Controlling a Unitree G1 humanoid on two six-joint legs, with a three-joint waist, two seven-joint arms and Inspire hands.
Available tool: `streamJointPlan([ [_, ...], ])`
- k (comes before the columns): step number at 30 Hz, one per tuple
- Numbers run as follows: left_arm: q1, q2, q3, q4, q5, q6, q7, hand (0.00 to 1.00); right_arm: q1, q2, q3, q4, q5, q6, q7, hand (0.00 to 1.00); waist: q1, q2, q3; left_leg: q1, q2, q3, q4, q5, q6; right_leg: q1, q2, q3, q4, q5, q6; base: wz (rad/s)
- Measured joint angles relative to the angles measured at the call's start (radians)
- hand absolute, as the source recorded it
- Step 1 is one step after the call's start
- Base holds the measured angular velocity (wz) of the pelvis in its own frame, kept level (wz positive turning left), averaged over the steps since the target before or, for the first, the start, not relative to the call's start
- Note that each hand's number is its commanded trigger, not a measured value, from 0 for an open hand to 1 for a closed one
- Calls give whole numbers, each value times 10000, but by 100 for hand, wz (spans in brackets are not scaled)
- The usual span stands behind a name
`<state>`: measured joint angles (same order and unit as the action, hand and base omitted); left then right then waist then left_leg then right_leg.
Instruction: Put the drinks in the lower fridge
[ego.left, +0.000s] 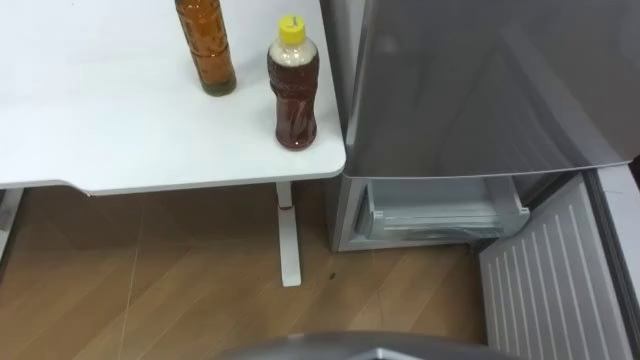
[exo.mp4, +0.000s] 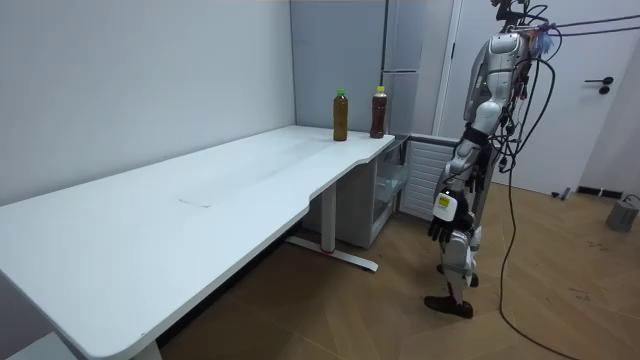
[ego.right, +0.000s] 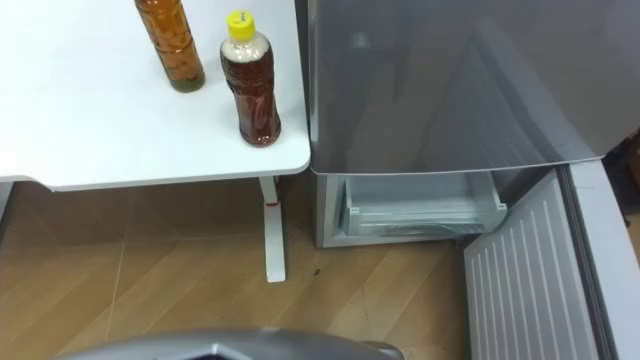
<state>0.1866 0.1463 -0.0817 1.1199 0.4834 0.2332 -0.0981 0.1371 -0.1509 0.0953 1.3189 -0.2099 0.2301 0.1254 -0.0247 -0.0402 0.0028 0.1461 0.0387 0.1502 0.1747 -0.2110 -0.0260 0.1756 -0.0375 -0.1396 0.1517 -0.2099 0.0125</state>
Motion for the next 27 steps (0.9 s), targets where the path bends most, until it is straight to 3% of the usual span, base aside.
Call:
streamJointPlan([
  [27, 21, 2, 224, 0, -43, -3, 67, 0, 4, -4, -23, 22, -257, 17, 184, 0, -7, -41, -2, 40, -6, 5, 67, -2, -3, 0, -22, -22, 0, -24, -2, 0],
])
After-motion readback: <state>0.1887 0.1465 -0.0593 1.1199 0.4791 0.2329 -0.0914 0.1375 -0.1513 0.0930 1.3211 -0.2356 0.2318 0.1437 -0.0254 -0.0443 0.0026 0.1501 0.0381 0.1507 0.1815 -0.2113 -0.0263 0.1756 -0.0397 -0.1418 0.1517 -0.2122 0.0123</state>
